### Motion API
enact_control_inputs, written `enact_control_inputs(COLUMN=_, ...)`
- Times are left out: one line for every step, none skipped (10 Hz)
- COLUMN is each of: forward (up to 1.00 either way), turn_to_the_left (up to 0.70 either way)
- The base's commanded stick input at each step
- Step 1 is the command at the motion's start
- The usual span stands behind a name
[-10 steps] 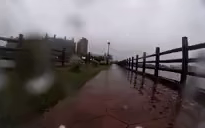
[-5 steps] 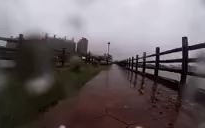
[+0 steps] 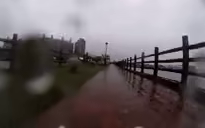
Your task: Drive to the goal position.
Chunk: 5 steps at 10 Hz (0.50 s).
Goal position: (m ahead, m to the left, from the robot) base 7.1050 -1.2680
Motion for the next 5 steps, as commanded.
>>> enact_control_inputs(forward=1.0, turn_to_the_left=0.0)
enact_control_inputs(forward=1.0, turn_to_the_left=0.0)
enact_control_inputs(forward=1.0, turn_to_the_left=-0.32)
enact_control_inputs(forward=1.0, turn_to_the_left=-0.39)
enact_control_inputs(forward=1.0, turn_to_the_left=-0.06)
